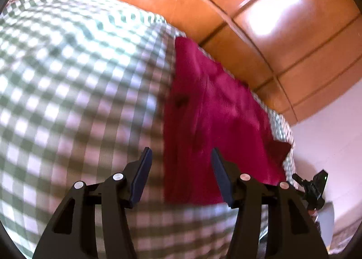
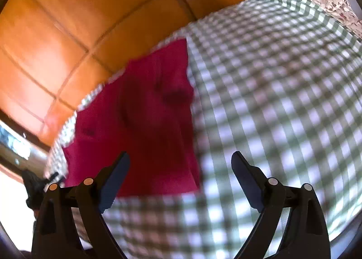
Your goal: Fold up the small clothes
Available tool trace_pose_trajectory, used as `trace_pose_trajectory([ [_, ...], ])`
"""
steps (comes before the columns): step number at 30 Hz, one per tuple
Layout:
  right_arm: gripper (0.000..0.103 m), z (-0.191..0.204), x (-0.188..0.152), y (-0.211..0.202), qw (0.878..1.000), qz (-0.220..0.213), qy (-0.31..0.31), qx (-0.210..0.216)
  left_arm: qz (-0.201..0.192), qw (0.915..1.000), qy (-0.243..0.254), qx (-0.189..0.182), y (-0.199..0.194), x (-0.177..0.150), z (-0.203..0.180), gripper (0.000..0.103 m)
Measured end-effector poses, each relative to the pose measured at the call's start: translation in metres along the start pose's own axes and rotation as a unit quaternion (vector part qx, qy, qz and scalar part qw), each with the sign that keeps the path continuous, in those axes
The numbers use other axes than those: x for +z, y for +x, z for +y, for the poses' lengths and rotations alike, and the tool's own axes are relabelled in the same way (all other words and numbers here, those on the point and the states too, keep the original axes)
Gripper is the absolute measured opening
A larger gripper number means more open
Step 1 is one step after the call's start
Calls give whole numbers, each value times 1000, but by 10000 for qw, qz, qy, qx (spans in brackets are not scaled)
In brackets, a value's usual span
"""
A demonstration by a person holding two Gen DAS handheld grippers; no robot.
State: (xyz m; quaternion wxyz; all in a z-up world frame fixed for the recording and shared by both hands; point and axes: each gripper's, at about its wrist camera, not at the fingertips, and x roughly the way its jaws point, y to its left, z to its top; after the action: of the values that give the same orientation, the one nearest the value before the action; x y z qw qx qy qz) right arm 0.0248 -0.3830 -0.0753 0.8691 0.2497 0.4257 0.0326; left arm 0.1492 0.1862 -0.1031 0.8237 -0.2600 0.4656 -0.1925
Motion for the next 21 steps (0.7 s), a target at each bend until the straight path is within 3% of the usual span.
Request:
trace_pose_trajectory([
  [2, 90, 6, -15, 5, 9993, 54, -318, -190, 128, 9999, 59, -71, 5, -17, 0, 48],
  [5, 72, 20, -21, 20, 9963, 4, -688, -513, 189, 9995, 255, -15, 18, -29, -11, 35],
  [7, 48, 25, -17, 33, 9948, -11, -794, -634, 63, 9984, 526, 174, 20, -30, -22, 27],
  [8, 40, 26, -18, 33, 9945, 0, -839, -620, 59, 9981, 566, 239, 22, -28, -24, 20],
  [10, 22, 29, -13, 36, 9943, 12, -883, -593, 136, 9977, 582, 323, 24, -24, -26, 16],
  [13, 15, 34, -15, 25, 9937, -12, -992, -529, 94, 9976, 630, 284, 12, -26, -27, 13],
  [21, 12, 27, -54, -14, 9920, 267, -1176, -383, 364, 9970, 680, 22, -25, -66, -20, 12],
])
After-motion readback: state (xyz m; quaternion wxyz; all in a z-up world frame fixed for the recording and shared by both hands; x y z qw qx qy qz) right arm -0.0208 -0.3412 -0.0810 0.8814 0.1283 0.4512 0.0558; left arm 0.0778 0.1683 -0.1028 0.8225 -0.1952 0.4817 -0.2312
